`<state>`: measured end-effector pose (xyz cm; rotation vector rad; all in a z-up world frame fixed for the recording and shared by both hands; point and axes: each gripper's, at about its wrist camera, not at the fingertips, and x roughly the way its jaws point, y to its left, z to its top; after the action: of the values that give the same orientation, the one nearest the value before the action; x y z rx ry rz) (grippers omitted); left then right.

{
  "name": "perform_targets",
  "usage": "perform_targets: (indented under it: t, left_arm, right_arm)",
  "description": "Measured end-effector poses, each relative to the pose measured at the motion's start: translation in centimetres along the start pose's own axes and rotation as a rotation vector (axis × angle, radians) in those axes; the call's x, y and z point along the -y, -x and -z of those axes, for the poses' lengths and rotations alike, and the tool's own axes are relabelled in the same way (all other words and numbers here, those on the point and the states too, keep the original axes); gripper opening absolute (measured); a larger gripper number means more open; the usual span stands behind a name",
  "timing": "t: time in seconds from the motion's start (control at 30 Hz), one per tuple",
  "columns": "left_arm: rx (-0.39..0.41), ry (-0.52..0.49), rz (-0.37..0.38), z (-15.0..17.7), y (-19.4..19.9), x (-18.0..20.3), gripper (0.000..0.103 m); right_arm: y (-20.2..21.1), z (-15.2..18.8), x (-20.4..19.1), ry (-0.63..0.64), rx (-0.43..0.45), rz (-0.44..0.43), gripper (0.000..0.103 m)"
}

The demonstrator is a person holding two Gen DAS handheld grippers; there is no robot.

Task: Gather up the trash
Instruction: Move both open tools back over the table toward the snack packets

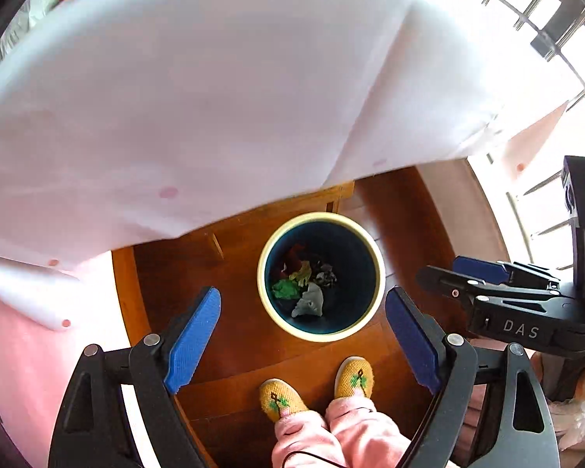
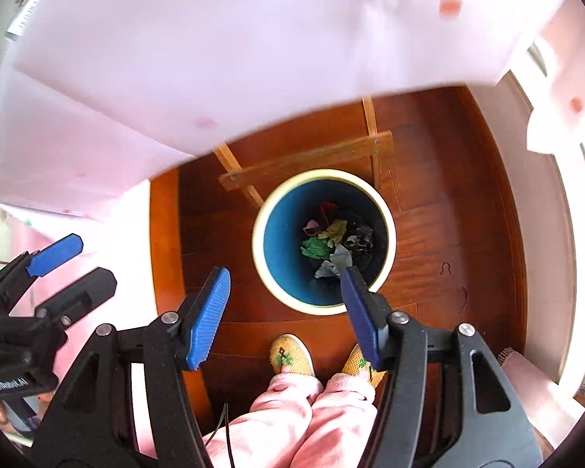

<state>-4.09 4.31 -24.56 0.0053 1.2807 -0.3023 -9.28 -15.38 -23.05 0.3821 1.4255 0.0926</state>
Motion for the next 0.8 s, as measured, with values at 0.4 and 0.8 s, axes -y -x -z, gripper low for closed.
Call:
perform_targets:
  t: [0.4,0.8]
  left_arm:
    - [0.205,-0.058,0.017,-3.6,20.1,1.7,0.088]
    - [0.380,-0.054,0.033,-8.7,34.3,-1.0,0.088]
  right_arm:
    - [18.4,-1.2,-9.3,0.016,0.183,-0.121,0.056]
    - [31.3,-3.3,-17.8,0.151,0.398,-0.091,0.056]
